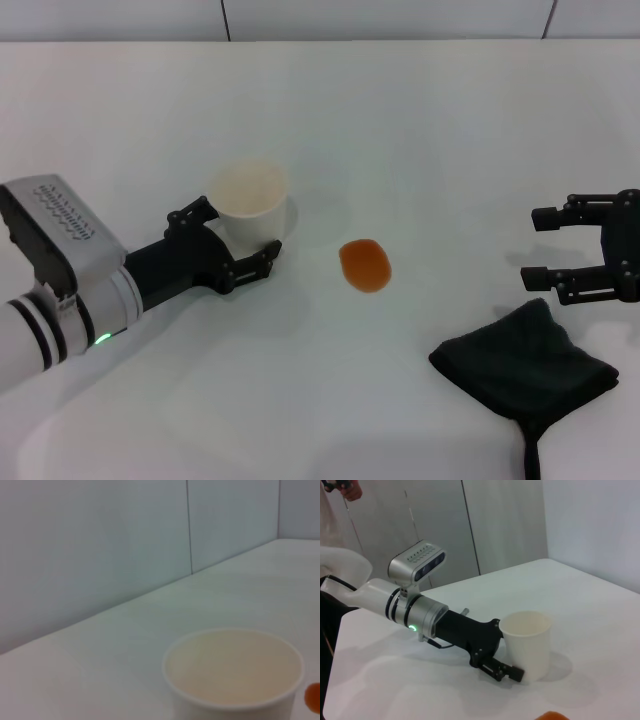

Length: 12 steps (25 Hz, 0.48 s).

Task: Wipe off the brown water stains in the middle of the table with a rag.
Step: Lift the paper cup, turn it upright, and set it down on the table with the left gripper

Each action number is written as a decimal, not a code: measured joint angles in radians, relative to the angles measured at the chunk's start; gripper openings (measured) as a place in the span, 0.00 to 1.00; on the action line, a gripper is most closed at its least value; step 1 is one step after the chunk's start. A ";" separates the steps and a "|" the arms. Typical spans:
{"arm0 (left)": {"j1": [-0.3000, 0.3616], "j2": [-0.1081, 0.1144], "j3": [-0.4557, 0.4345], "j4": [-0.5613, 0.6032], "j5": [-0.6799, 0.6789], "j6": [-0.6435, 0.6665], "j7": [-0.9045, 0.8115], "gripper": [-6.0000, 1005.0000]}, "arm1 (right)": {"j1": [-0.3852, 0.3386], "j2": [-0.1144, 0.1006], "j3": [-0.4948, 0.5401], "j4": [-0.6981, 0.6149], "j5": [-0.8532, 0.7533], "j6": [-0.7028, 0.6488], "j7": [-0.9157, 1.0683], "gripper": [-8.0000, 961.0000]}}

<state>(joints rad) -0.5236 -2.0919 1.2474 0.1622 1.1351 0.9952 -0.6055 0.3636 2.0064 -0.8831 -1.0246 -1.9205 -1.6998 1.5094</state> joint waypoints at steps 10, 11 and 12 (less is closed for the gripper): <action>0.078 0.003 0.001 0.034 -0.046 0.079 0.006 0.85 | 0.000 0.000 0.000 -0.002 0.000 0.001 0.002 0.81; 0.089 0.004 0.002 0.043 -0.046 0.095 0.000 0.85 | 0.000 0.000 0.000 -0.004 0.000 0.000 0.004 0.81; 0.101 0.007 0.004 0.054 -0.045 0.113 -0.011 0.85 | 0.000 0.000 0.000 -0.006 0.000 0.000 0.006 0.81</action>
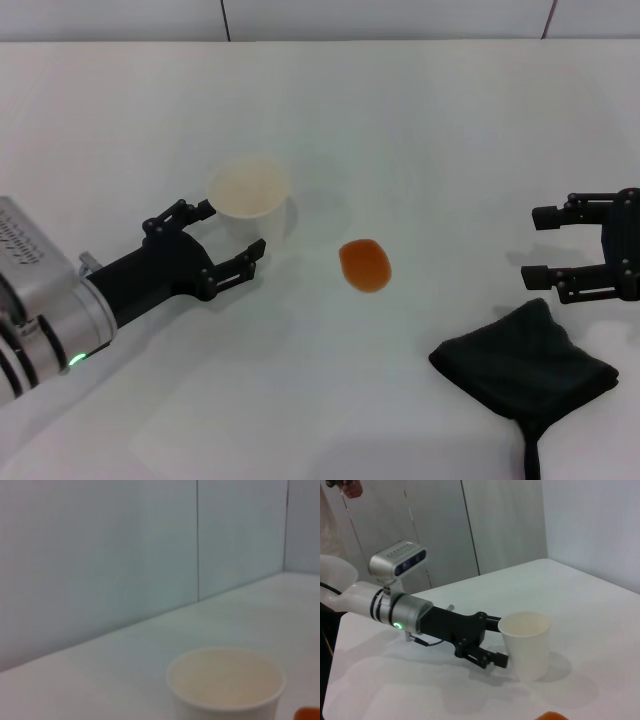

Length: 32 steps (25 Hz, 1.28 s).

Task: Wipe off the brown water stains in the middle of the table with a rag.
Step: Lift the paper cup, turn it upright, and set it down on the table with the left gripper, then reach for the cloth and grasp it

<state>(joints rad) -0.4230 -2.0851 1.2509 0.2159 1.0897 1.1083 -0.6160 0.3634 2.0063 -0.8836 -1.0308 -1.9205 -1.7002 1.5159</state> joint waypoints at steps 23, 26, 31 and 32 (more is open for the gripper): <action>0.255 0.068 -0.022 0.647 0.585 0.409 -0.702 0.85 | 0.026 -0.001 -0.122 -0.339 -0.293 -0.144 0.375 0.81; 0.234 0.065 -0.067 0.695 0.649 0.455 -0.739 0.85 | 0.060 0.001 -0.211 -0.351 -0.353 -0.137 0.454 0.81; 0.175 0.063 -0.111 0.712 0.718 0.502 -0.772 0.85 | 0.099 0.004 -0.388 -0.358 -0.434 -0.095 0.574 0.81; 0.168 0.065 -0.111 0.715 0.724 0.506 -0.780 0.85 | 0.102 0.004 -0.427 -0.360 -0.446 -0.075 0.600 0.81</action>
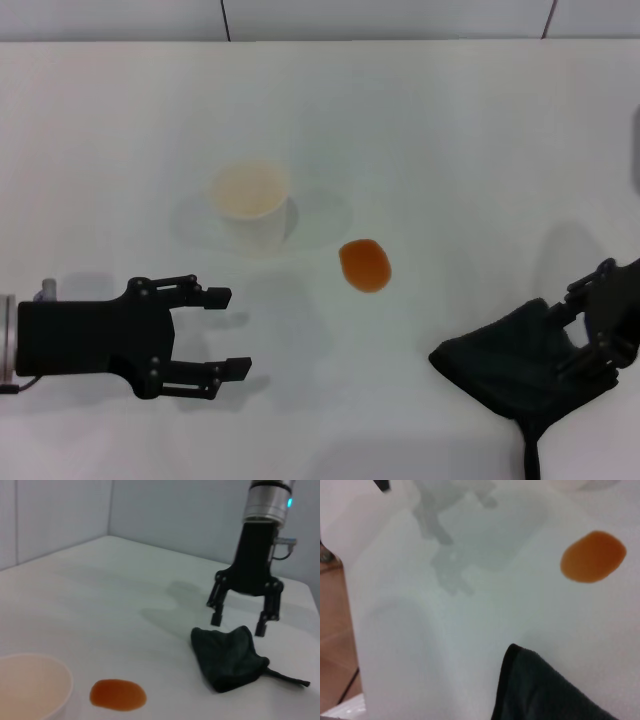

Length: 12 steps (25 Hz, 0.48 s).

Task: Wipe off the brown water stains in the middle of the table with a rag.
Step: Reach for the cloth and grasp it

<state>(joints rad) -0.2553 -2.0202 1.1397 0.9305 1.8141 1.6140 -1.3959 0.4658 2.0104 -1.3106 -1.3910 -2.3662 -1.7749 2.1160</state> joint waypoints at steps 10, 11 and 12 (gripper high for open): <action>-0.062 0.015 -0.001 0.009 0.060 0.024 -0.032 0.85 | 0.023 0.003 -0.201 -0.019 -0.056 0.101 0.165 0.81; -0.065 0.015 -0.001 0.009 0.064 0.024 -0.033 0.85 | 0.025 0.003 -0.217 -0.018 -0.059 0.108 0.173 0.81; -0.068 0.015 -0.001 0.009 0.068 0.024 -0.033 0.85 | 0.026 0.003 -0.237 -0.017 -0.063 0.118 0.181 0.81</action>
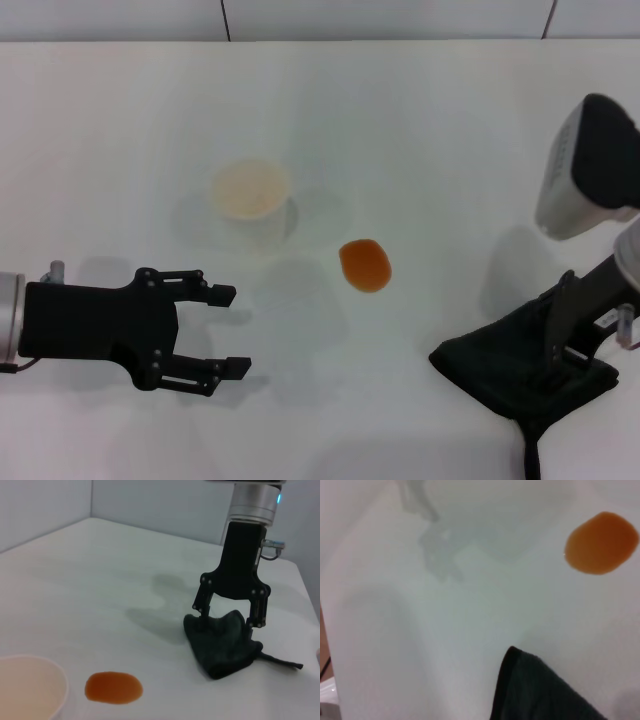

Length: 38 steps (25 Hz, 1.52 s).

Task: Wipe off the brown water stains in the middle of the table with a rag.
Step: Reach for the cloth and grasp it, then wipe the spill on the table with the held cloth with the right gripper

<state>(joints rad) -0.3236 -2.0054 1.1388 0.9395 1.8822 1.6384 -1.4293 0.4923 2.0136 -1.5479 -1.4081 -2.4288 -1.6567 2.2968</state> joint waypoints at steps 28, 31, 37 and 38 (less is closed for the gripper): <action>-0.045 0.003 0.000 0.030 0.086 0.021 -0.004 0.84 | -0.005 0.002 -0.156 0.025 -0.026 0.066 0.039 0.39; -0.045 0.003 0.000 0.030 0.086 0.017 -0.002 0.84 | -0.005 0.003 -0.157 0.019 -0.026 0.049 0.038 0.32; -0.042 0.001 -0.002 0.034 0.086 0.009 -0.001 0.84 | -0.006 0.004 -0.145 -0.027 -0.033 0.020 0.033 0.20; -0.042 0.001 -0.002 0.034 0.086 0.009 -0.001 0.84 | -0.006 0.004 -0.145 -0.027 -0.033 0.020 0.033 0.18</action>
<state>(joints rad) -0.3654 -2.0049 1.1371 0.9738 1.9684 1.6476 -1.4305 0.4862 2.0178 -1.6933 -1.4354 -2.4619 -1.6368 2.3299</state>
